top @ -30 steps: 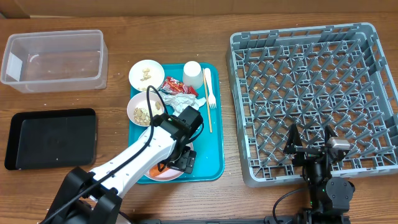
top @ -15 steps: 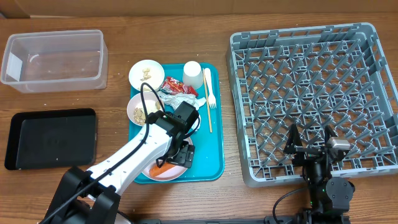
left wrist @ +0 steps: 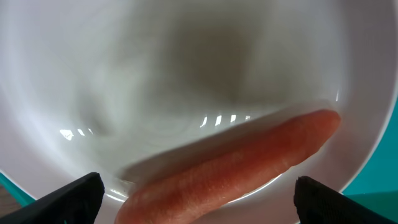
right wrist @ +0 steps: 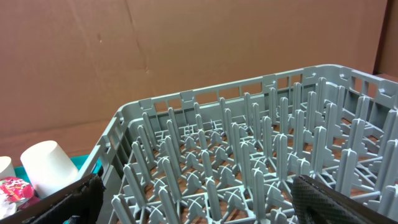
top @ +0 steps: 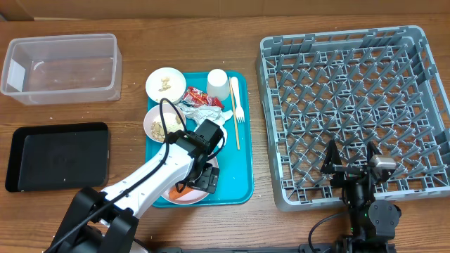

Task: Sort waste into correct bins and load items into the dishwasher rack
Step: 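Lower the left gripper and grasp the orange carrot on the plate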

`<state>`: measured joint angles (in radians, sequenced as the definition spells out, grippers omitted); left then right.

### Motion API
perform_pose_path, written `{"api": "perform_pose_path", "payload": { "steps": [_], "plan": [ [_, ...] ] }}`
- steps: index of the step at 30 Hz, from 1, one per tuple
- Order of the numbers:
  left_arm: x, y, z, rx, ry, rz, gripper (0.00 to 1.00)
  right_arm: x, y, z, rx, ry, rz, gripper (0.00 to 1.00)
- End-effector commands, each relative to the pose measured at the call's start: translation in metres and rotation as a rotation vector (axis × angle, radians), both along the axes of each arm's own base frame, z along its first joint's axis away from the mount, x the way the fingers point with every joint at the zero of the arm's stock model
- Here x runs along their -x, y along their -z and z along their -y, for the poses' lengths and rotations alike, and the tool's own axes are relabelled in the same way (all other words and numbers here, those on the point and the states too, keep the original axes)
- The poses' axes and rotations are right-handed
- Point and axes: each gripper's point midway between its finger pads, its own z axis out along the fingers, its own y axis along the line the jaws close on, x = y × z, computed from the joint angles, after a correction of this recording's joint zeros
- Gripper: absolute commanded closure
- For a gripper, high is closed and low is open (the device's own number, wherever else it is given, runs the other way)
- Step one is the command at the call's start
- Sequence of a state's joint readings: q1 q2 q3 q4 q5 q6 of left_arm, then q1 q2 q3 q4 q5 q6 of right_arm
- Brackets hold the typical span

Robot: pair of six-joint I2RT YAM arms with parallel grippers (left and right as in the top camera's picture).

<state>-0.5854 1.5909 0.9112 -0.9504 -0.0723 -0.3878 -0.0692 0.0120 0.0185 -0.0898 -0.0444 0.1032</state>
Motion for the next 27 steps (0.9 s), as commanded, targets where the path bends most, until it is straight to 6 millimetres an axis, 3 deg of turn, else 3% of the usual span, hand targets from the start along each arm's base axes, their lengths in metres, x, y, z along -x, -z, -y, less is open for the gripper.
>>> {"api": "perform_pose_path", "payload": {
  "steps": [1, 8, 17, 23, 27],
  "plan": [
    [-0.001, 0.003, -0.004, -0.018, 0.014, 0.002, 0.00, 0.000, 0.001, -0.001, 0.006, -0.002, 0.006, 0.00],
    [0.000, 0.009, -0.005, -0.027, 0.014, -0.015, 0.00, 0.000, 0.001, -0.001, 0.007, -0.002, 0.006, 0.00],
    [0.011, 0.037, -0.012, -0.095, 0.016, -0.119, 0.00, 0.000, 0.001, -0.001, 0.007, -0.002, 0.006, 0.00],
    [-0.003, 0.038, -0.014, -0.091, -0.004, -0.071, 0.00, 0.000, 0.001, -0.001, 0.007, -0.002, 0.006, 0.00],
    [-0.011, 0.038, -0.031, -0.090, -0.081, -0.072, 0.00, 0.000, 0.001, -0.001, 0.007, -0.002, 0.006, 0.00]
  ]
}}
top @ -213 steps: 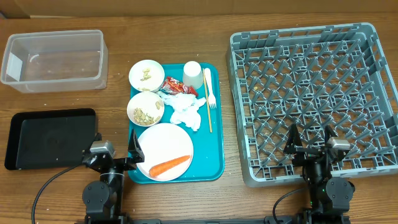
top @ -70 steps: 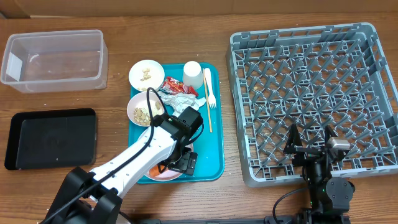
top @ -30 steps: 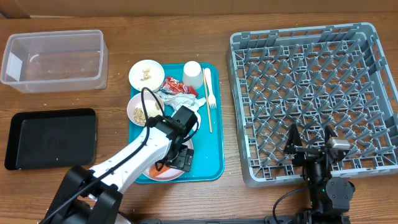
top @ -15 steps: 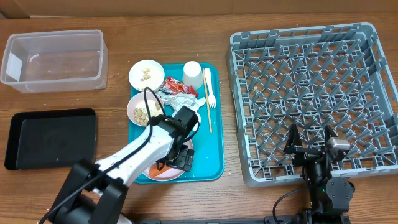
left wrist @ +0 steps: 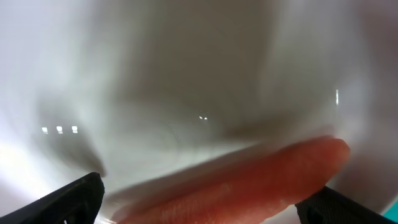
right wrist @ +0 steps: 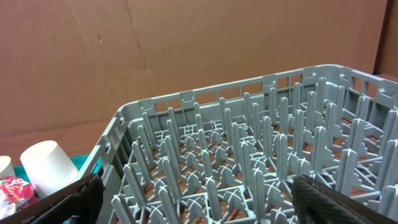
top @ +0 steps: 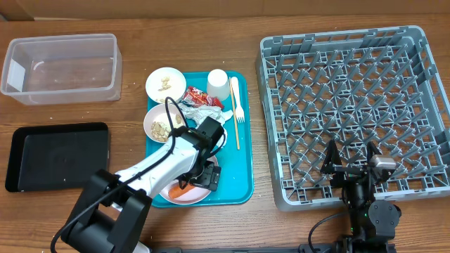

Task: Sort waste into correct bins and load items into the dishwasher rack
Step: 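Lower the left gripper and grasp the orange carrot on the plate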

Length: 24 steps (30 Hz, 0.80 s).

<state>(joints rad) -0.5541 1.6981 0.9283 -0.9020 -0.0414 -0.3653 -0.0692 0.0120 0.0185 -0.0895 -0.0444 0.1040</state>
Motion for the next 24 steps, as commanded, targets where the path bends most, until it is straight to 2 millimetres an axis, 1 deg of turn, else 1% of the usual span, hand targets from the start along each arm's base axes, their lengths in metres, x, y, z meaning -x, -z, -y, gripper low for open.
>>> {"api": "perform_pose_path", "payload": {
  "steps": [1, 5, 8, 10, 15, 18, 21, 24],
  "plan": [
    [-0.005, 0.016, -0.037, -0.096, -0.086, -0.020, 0.00, 0.000, 0.001, -0.001, 0.007, -0.002, 0.006, 0.00],
    [-0.015, 0.016, -0.067, -0.094, -0.221, -0.027, 0.00, 0.000, 0.001, -0.001, 0.007, -0.002, 0.006, 0.00],
    [-0.017, 0.017, -0.080, -0.072, -0.297, -0.040, 0.00, 0.000, 0.001, -0.001, 0.007, -0.002, 0.005, 0.00],
    [-0.018, 0.017, -0.081, -0.056, -0.307, -0.046, 0.00, 0.000, 0.001, -0.001, 0.007, -0.002, 0.005, 0.00],
    [-0.016, 0.017, -0.074, -0.012, -0.279, -0.066, 0.00, 0.000, 0.001, -0.001, 0.007, -0.002, 0.005, 0.00],
    [-0.019, 0.018, -0.074, -0.009, -0.278, -0.053, 0.00, 0.000, 0.001, -0.001, 0.007, -0.002, 0.005, 0.00],
    [-0.027, 0.019, -0.072, 0.002, -0.279, -0.024, 0.00, 0.000, 0.001, -0.001, 0.007, -0.002, 0.005, 0.00],
    [-0.028, 0.019, -0.062, 0.056, -0.284, -0.029, 0.00, 0.000, 0.001, -0.001, 0.007, -0.002, 0.005, 0.00]
  ]
}}
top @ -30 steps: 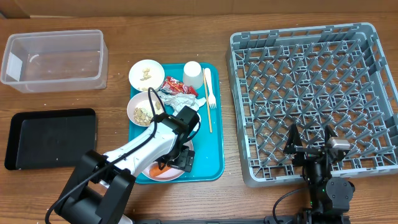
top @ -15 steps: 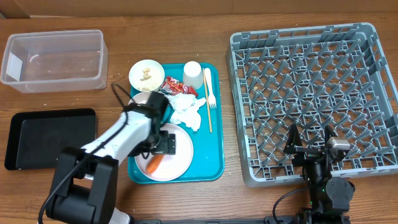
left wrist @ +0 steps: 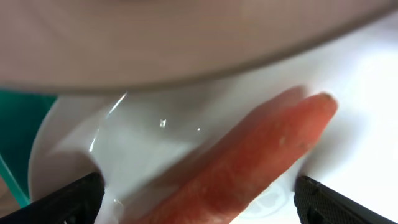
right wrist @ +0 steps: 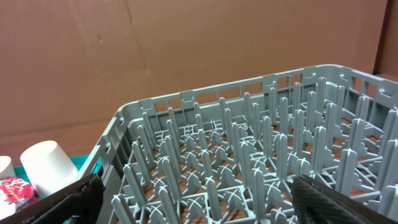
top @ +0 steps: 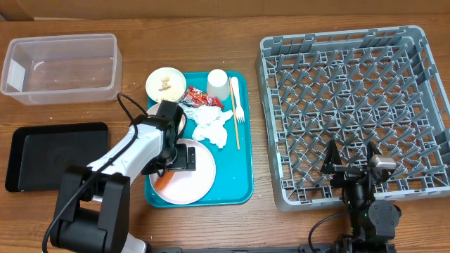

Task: Sort waste into correct bins and load items into the dishwasher rack
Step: 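Lower the left gripper and grasp the orange carrot on the plate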

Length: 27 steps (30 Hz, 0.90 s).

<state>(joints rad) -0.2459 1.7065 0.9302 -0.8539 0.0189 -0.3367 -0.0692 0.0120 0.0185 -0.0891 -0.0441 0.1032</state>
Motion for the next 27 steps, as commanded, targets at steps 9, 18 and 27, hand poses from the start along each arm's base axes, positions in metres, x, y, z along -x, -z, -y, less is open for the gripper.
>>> {"api": "perform_pose_path", "payload": {
  "steps": [9, 18, 27],
  "plan": [
    [0.021, 0.015, -0.002, 0.012, 0.032, -0.099, 0.40, 0.000, 0.001, -0.001, 0.007, -0.002, 0.005, 0.00],
    [0.027, 0.013, 0.011, 0.094, 0.057, -0.127, 0.55, 0.000, 0.001, -0.001, 0.007, -0.002, 0.005, 0.00],
    [0.029, 0.012, 0.017, 0.130, 0.051, -0.137, 0.77, 0.000, 0.001, -0.001, 0.007, -0.002, 0.005, 0.00]
  ]
}}
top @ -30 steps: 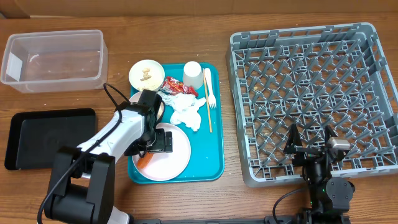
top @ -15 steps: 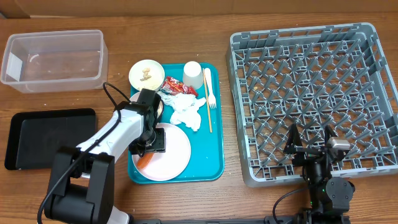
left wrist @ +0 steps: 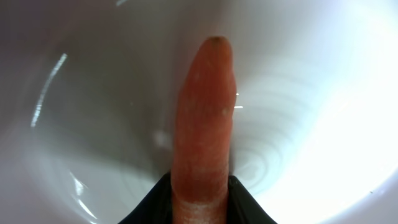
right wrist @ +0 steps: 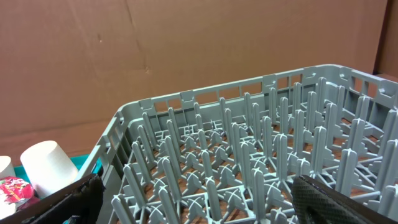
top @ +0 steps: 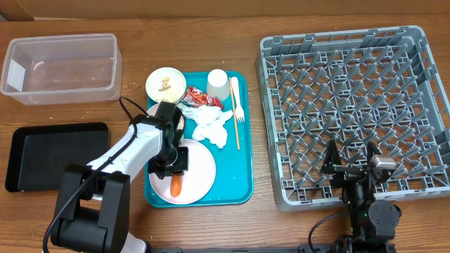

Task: Sort waste into correct bins and load items into the dishwasher rack
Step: 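Lower the left gripper and grasp the orange carrot on the plate, then carry the carrot left and release it onto the black tray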

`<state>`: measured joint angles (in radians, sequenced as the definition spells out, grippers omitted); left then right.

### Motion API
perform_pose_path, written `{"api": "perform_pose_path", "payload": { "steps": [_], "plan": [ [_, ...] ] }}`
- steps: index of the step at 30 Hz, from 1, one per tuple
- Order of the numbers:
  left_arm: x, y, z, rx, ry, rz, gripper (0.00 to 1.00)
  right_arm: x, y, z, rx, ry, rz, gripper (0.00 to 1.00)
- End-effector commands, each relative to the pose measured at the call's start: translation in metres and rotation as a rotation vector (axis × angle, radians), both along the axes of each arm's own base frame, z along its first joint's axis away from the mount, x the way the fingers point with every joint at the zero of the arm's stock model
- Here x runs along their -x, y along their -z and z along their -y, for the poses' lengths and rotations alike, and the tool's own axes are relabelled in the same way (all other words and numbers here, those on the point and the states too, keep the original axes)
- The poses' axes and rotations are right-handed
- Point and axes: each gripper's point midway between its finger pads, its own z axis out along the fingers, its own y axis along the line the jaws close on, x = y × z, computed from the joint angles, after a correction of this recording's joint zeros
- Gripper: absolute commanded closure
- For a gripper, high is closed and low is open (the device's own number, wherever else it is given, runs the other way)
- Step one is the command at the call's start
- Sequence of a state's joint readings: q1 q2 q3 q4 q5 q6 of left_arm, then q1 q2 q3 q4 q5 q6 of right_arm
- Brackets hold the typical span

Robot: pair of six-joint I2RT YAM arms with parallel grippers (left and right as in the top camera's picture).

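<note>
An orange carrot (left wrist: pixel 202 124) lies on the white plate (top: pixel 200 172) at the front of the teal tray (top: pixel 242 176). My left gripper (left wrist: pixel 200 190) is shut on the carrot's near end, a black finger (left wrist: pixel 149 208) on each side. From overhead the left gripper (top: pixel 174 167) is over the plate's left part and the carrot (top: pixel 175 186) points toward the table's front. My right gripper (right wrist: pixel 199 202) is open at the front edge of the grey dishwasher rack (top: pixel 351 105), holding nothing.
The tray also holds a bowl with scraps (top: pixel 166 83), a second bowl (top: pixel 156 121) partly under my arm, a red wrapper (top: pixel 197 96), a crumpled napkin (top: pixel 211 126), a white cup (top: pixel 218 83), a fork (top: pixel 239 105) and a wooden stick (top: pixel 236 130). A clear bin (top: pixel 60 67) and a black bin (top: pixel 56 156) stand at the left.
My left gripper was open with the carrot lying slantwise between its fingers; now it is shut on the carrot, which points straight out from the jaws. The right arm is unchanged.
My left gripper was open low over the plate and carrot, reaching in over the tray's middle and covering the napkin. By 0.9 s ago the arm was at the tray's left side, still open around the carrot. Now it grips the carrot on the plate.
</note>
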<state>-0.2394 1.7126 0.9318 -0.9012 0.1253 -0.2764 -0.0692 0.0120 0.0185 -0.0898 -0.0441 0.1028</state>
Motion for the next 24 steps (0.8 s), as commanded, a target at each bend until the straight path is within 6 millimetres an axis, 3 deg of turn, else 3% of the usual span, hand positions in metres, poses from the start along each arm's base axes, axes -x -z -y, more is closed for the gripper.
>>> {"api": "perform_pose_path", "payload": {
  "steps": [1, 5, 11, 16, 21, 24],
  "plan": [
    [0.014, 0.013, 0.004, 0.033, 0.009, -0.066, 0.78, 0.000, 0.001, -0.001, 0.006, -0.002, 0.006, 0.00],
    [0.015, 0.010, 0.003, 0.030, 0.008, -0.076, 0.96, 0.000, 0.001, -0.001, 0.006, -0.002, 0.006, 0.00],
    [0.001, -0.022, 0.008, 0.034, 0.005, -0.090, 0.96, 0.000, 0.001, -0.001, 0.006, -0.002, 0.006, 0.00],
    [-0.035, -0.059, 0.006, 0.052, -0.028, -0.015, 0.96, 0.000, 0.001, -0.001, 0.006, -0.002, 0.006, 0.00],
    [-0.067, -0.091, -0.022, 0.062, -0.149, 0.056, 0.96, 0.000, 0.001, -0.001, 0.006, -0.002, 0.006, 0.00],
    [-0.082, -0.098, -0.055, 0.058, -0.321, 0.088, 0.96, 0.000, 0.001, -0.001, 0.006, -0.002, 0.006, 0.00]
  ]
}}
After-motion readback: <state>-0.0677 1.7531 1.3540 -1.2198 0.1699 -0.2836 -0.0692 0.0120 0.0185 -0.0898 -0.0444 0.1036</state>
